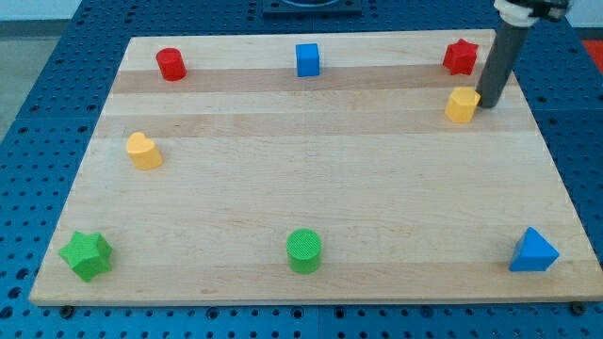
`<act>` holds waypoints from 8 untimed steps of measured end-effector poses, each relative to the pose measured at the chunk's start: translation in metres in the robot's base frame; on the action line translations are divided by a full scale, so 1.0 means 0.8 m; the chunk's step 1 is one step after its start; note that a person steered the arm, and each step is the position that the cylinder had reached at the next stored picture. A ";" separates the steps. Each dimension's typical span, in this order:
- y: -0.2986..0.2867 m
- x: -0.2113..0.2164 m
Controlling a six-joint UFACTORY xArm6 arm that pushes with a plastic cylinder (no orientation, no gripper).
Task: Push the yellow hexagon to the right center of the board
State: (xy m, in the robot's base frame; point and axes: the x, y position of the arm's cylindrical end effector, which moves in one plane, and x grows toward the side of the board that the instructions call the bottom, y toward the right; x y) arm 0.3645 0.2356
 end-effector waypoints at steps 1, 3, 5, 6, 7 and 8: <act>0.000 0.045; -0.017 0.106; -0.132 0.109; -0.170 0.062; -0.172 -0.037; -0.146 -0.045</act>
State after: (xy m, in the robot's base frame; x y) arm 0.3281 0.1187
